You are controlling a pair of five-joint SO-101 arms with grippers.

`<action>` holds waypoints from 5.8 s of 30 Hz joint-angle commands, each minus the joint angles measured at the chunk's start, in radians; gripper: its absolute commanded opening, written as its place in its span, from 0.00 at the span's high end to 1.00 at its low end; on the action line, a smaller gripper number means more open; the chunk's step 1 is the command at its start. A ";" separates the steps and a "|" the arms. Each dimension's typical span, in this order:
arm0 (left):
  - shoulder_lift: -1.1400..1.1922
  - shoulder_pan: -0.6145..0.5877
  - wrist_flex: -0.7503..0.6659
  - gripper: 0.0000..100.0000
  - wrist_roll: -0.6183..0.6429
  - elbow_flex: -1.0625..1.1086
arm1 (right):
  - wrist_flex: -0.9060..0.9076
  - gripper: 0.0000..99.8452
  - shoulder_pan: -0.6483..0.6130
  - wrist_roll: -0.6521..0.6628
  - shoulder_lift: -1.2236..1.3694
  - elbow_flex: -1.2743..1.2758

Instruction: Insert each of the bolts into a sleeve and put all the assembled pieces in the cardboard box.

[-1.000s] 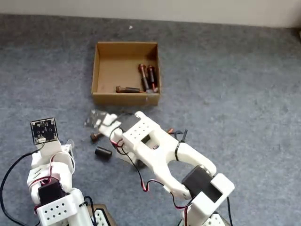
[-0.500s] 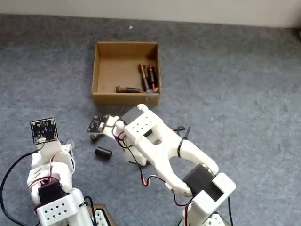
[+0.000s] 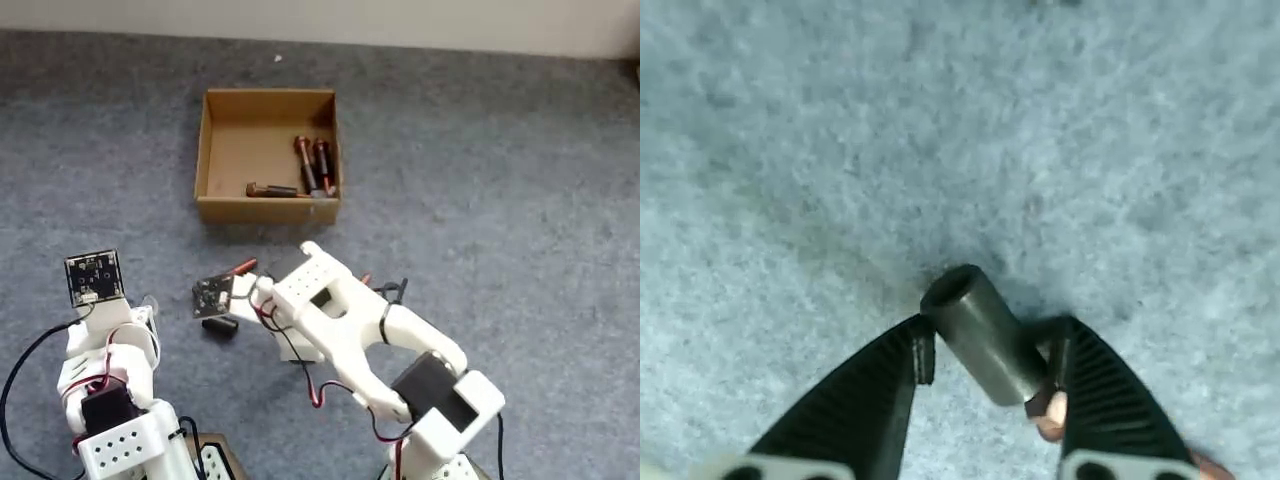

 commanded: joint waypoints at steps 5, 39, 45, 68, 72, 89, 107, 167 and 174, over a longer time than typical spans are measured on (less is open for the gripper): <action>-0.008 -0.010 -0.020 0.78 -0.008 0.001 | -0.139 0.98 0.007 0.002 -0.012 0.048; -0.008 0.018 -0.035 0.78 -0.008 -0.058 | -0.346 1.00 0.664 -0.916 -0.748 0.453; 0.002 0.274 0.066 0.78 -0.117 -0.228 | -0.473 1.00 0.799 -1.008 -0.754 0.553; 1.234 0.619 0.199 0.78 -0.267 -1.066 | -0.567 1.00 0.814 -1.056 -0.748 0.562; 1.449 0.633 0.199 0.78 -0.269 -1.178 | -0.567 1.00 0.814 -1.056 -0.748 0.564; 2.026 0.693 0.207 0.87 -0.269 -1.531 | -0.567 1.00 0.812 -1.051 -0.748 0.564; 2.160 0.638 0.242 0.92 -0.348 -1.570 | -0.567 1.00 0.809 -1.049 -0.748 0.564; 1.277 0.529 0.210 0.98 1.452 -1.021 | -0.567 1.00 0.809 -1.049 -0.746 0.565; 1.279 0.532 0.207 0.75 1.448 -1.020 | -0.567 1.00 0.809 -1.049 -0.746 0.565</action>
